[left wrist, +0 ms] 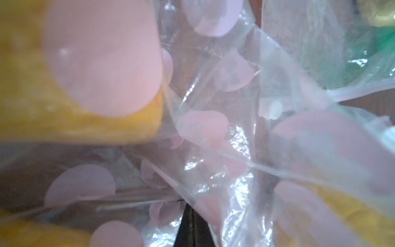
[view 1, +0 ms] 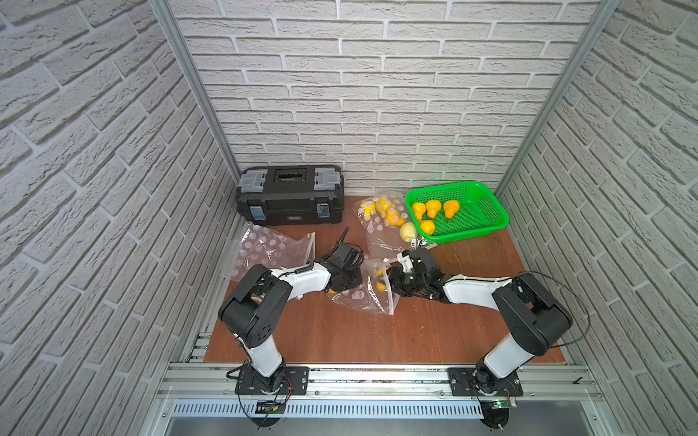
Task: Open the zip-top bag and take out the pear
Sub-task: Pick up the pear from the zipper food storage bag, then place the pear in the basket.
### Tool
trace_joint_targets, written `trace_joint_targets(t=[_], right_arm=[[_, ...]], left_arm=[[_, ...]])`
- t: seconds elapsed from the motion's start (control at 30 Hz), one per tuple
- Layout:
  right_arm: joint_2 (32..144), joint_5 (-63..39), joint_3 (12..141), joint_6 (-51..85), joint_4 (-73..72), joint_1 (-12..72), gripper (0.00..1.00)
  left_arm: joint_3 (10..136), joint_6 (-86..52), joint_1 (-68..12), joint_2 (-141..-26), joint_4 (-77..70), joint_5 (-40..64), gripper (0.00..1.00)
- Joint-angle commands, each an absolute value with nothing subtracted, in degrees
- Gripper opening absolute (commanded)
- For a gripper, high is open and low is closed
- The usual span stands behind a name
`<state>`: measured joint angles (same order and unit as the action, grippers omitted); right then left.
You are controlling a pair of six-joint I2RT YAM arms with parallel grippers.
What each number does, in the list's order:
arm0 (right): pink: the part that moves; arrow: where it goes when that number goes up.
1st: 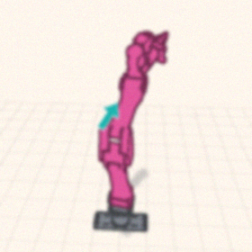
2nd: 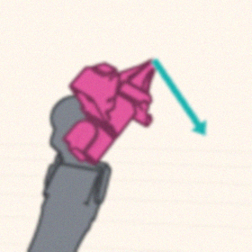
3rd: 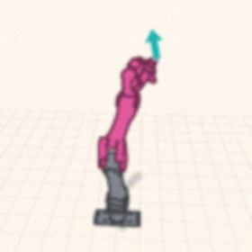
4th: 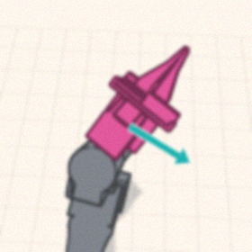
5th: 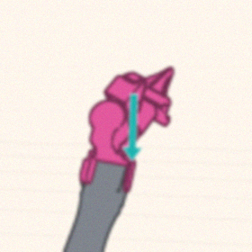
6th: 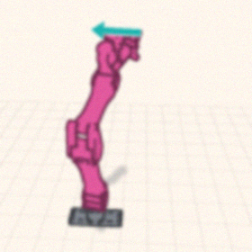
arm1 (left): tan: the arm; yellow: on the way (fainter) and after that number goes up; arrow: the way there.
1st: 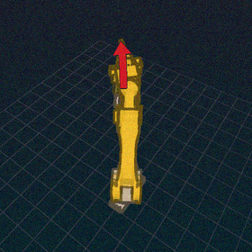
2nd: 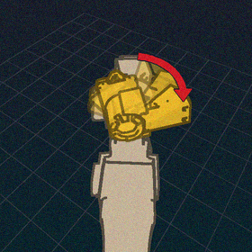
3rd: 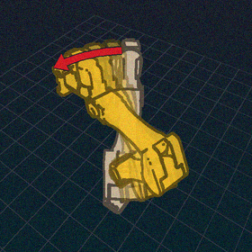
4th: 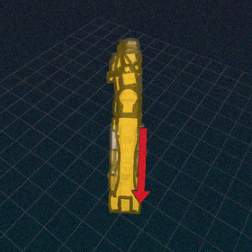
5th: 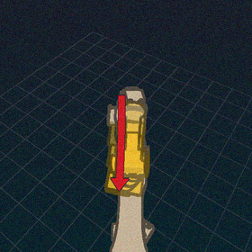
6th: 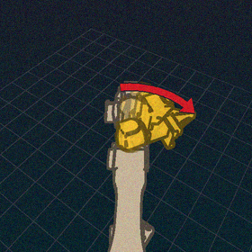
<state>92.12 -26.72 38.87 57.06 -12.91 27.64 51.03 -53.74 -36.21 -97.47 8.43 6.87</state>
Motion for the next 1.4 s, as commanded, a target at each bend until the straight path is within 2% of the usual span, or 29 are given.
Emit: trace_joint_targets(t=[0.0, 0.13, 0.3, 0.47, 0.63, 0.83, 1.13, 1.37], right_arm=[[86.74, -28.79, 36.85, 53.36, -7.01, 25.67, 0.39], [76.16, -27.72, 34.61, 50.77, 1.66, 21.92, 0.37], [65.32, -25.4, 37.75, 45.19, 15.93, 13.78, 0.35], [64.42, -25.45, 44.09, 38.74, 22.37, 4.55, 0.35], [71.81, -25.59, 54.5, 34.04, 23.83, -2.82, 0.33], [85.54, -23.44, 71.32, 27.62, 30.39, -7.65, 0.33], [107.93, -22.89, 93.21, 22.7, 37.88, -8.17, 0.36], [120.77, -19.48, 104.09, 20.95, 41.49, -8.09, 0.4]], left_arm=[[49.03, -54.01, -35.33, -98.66, 10.58, 7.15, 0.0], [49.94, -53.76, -35.39, -97.7, 11.76, 6.68, 0.0], [50.91, -53.47, -35.42, -95.76, 13.52, 5.86, 0.0], [52.01, -53.0, -35.33, -93.69, 15.53, 5.21, 0.02], [52.98, -53.07, -35.2, -90.07, 17.09, 4.31, 0.11], [54.07, -52.35, -34.3, -85.32, 19.92, 3.6, 0.15], [51.25, -50.47, -29.3, -79.23, 22.15, 3.67, 0.19], [47.48, -48.79, -24.26, -75.79, 23.07, 3.52, 0.22]])
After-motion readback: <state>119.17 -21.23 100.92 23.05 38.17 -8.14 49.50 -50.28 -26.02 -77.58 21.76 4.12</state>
